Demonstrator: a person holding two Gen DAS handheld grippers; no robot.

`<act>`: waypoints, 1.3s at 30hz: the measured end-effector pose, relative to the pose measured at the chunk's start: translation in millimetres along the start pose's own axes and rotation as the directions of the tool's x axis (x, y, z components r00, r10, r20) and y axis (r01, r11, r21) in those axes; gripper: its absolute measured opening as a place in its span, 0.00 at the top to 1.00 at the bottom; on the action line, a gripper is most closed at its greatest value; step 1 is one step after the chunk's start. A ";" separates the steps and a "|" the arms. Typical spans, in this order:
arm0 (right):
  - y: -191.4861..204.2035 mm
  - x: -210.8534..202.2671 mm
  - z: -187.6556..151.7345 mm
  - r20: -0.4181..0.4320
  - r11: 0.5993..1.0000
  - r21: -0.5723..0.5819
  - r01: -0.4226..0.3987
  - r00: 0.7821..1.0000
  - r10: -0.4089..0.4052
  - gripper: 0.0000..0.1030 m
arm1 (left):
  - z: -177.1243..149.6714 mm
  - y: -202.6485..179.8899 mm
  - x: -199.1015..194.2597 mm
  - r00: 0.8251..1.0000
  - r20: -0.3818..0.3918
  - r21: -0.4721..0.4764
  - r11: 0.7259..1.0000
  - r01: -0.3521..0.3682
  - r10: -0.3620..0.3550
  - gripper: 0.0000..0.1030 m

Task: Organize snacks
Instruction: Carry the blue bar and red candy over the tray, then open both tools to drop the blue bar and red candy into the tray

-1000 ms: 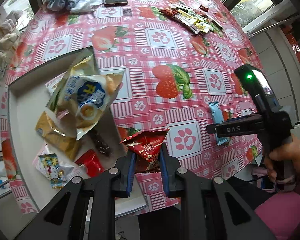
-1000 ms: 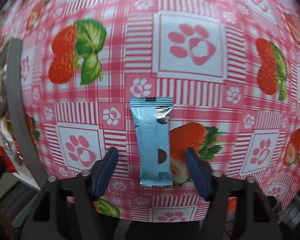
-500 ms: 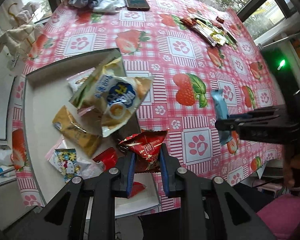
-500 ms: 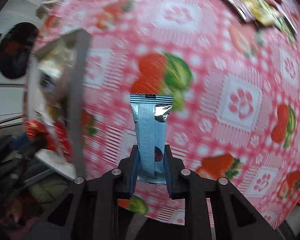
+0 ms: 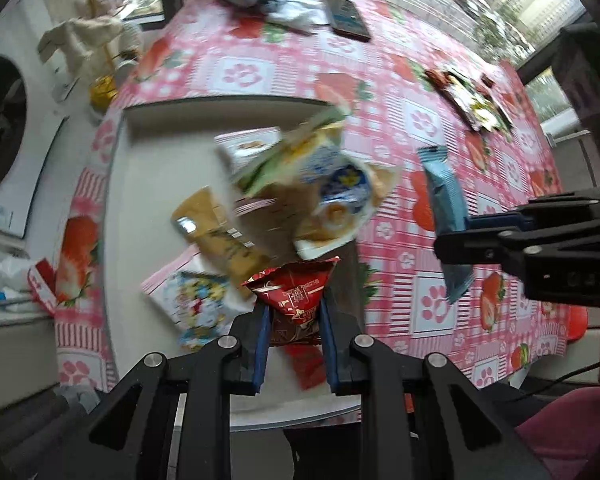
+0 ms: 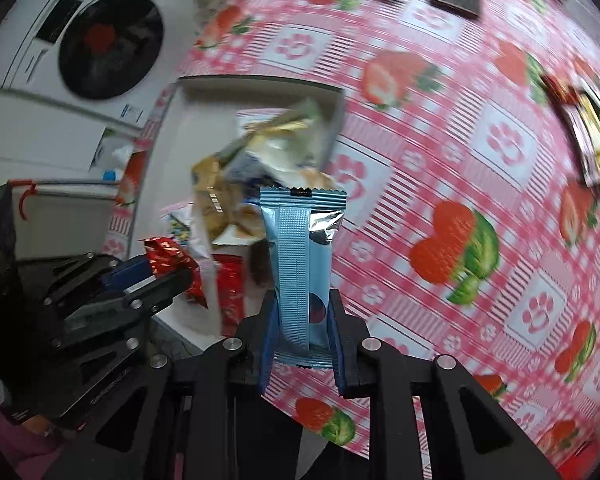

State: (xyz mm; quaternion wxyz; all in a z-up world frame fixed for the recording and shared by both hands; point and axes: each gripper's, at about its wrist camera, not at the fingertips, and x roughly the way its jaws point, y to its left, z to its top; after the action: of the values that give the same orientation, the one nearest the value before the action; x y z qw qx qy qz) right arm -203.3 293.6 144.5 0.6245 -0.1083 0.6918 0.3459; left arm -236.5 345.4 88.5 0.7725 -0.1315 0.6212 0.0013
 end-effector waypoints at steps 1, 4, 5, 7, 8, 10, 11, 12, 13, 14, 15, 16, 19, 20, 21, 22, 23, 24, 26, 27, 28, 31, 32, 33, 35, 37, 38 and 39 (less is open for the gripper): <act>2.8 -1.8 1.8 -0.003 1.000 -0.014 -0.001 1.000 0.001 0.76 | -2.1 6.1 0.2 1.000 -0.002 -0.014 1.000 -0.006 0.006 0.76; 17.1 2.1 6.5 -0.017 0.999 -0.049 -0.006 1.000 0.005 0.76 | -10.0 21.6 1.5 1.000 -0.014 -0.046 0.999 -0.024 0.023 0.76; 22.6 4.1 8.0 -0.025 0.998 -0.066 -0.009 1.000 0.008 0.76 | -12.9 26.0 2.1 0.999 -0.019 -0.054 0.998 -0.028 0.027 0.76; 29.8 5.2 8.0 -0.042 0.996 -0.092 -0.015 0.999 0.011 0.76 | -19.4 34.3 5.1 0.999 -0.035 -0.069 0.997 -0.035 0.033 0.76; 34.2 7.3 8.8 -0.053 0.994 -0.106 -0.020 0.998 0.014 0.76 | -20.7 36.2 7.0 0.999 -0.040 -0.073 0.997 -0.037 0.034 0.76; 43.7 13.5 9.1 -0.078 0.990 -0.138 -0.026 0.997 0.016 0.76 | -25.7 39.9 11.5 0.998 -0.057 -0.078 0.996 -0.040 0.036 0.76; 49.6 19.0 9.3 -0.096 0.987 -0.156 -0.028 0.995 0.013 0.76 | -27.1 40.2 13.1 0.997 -0.062 -0.079 0.996 -0.042 0.037 0.76; 53.3 22.8 9.3 -0.107 0.986 -0.167 -0.028 0.994 0.010 0.76 | -28.6 40.5 15.6 0.997 -0.070 -0.079 0.996 -0.044 0.038 0.76; 56.6 26.6 9.3 -0.118 0.984 -0.177 -0.030 0.993 0.009 0.76 | -29.7 40.2 16.8 0.996 -0.075 -0.079 0.996 -0.044 0.038 0.76; 59.6 31.2 9.7 -0.131 0.982 -0.184 -0.031 0.991 0.007 0.76 | -30.3 38.8 17.5 0.996 -0.077 -0.080 0.996 -0.049 0.043 0.75; 61.6 35.5 10.4 -0.144 0.982 -0.186 -0.030 0.990 0.003 0.76 | -30.6 37.8 19.2 0.995 -0.083 -0.080 0.995 -0.061 0.054 0.67; 62.7 38.2 11.3 -0.153 0.982 -0.184 -0.030 0.988 0.002 0.76 | -30.6 37.1 19.8 0.995 -0.083 -0.082 0.994 -0.069 0.062 0.58; 63.5 42.9 12.3 -0.171 0.984 -0.175 -0.032 0.985 0.002 0.46 | -31.0 36.2 15.7 0.991 -0.053 -0.087 0.989 -0.123 0.119 0.14; 62.4 40.4 12.7 -0.163 0.985 -0.171 -0.026 0.987 -0.002 0.16 | -30.8 36.3 14.6 0.991 -0.051 -0.086 0.988 -0.130 0.126 0.14; 62.0 38.0 12.8 -0.151 0.985 -0.170 -0.020 0.989 -0.006 0.08 | -30.3 37.4 14.5 0.989 -0.054 -0.087 0.986 -0.141 0.137 0.14; 61.9 35.1 13.1 -0.140 0.985 -0.170 -0.018 0.990 -0.006 0.08 | -29.4 38.6 14.1 0.987 -0.054 -0.087 0.984 -0.157 0.153 0.13; 61.7 30.5 13.9 -0.135 0.986 -0.169 -0.017 0.991 -0.006 0.08 | -28.4 39.5 13.5 0.985 -0.050 -0.087 0.982 -0.170 0.166 0.12; 61.1 28.1 14.9 -0.132 0.986 -0.165 -0.013 0.991 -0.009 0.08 | -27.2 39.9 12.6 0.984 -0.047 -0.088 0.980 -0.177 0.174 0.11; 59.1 21.8 17.6 -0.124 0.988 -0.154 -0.001 0.992 -0.018 0.07 | -23.8 41.5 5.4 0.983 -0.023 -0.098 0.978 -0.185 0.184 0.11; 57.9 19.1 19.0 -0.121 0.989 -0.147 0.002 0.992 -0.020 0.00 | -22.1 42.1 1.6 0.982 -0.009 -0.104 0.977 -0.187 0.187 0.11; 57.3 15.3 19.9 -0.120 0.990 -0.139 0.003 0.993 -0.019 0.00 | -20.9 43.1 -5.6 0.981 0.015 -0.114 0.976 -0.188 0.191 0.10; 54.9 0.4 24.1 -0.089 0.994 -0.109 0.001 0.996 -0.011 0.00 | -16.8 47.8 -23.9 0.979 0.060 -0.142 0.973 -0.183 0.193 0.10; 54.9 -3.6 26.0 -0.083 0.995 -0.099 -0.003 0.997 -0.005 0.00 | -15.0 48.3 -28.2 0.980 0.065 -0.148 0.973 -0.178 0.189 0.10; 54.9 -8.2 27.9 -0.081 0.996 -0.087 -0.004 0.997 -0.003 0.00 | -13.1 50.0 -33.1 0.982 0.068 -0.155 0.974 -0.164 0.176 0.10; 56.4 -16.6 30.5 -0.070 0.997 -0.071 0.013 0.997 -0.018 0.00 | -9.8 51.8 -39.3 0.986 0.067 -0.161 0.977 -0.137 0.150 0.09; 61.0 -24.4 31.2 -0.049 0.995 -0.077 0.062 0.997 -0.066 0.00 | -5.7 52.2 -43.1 0.993 0.032 -0.159 0.981 -0.108 0.115 0.09; 64.4 -28.8 31.1 -0.027 0.990 -0.084 0.111 0.993 -0.114 0.00 | -3.8 49.3 -44.0 0.995 0.021 -0.158 0.983 -0.097 0.102 0.09; 65.9 -31.9 30.7 -0.010 0.986 -0.088 0.141 0.990 -0.142 0.00 | -3.0 46.6 -45.8 0.996 0.011 -0.159 0.984 -0.083 0.086 0.09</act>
State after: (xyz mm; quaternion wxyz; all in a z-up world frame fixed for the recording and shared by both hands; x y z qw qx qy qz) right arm -211.2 352.0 197.6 0.6365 -0.1871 0.6718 0.3295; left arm -257.6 397.3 122.6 0.7644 -0.1658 0.6173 0.0845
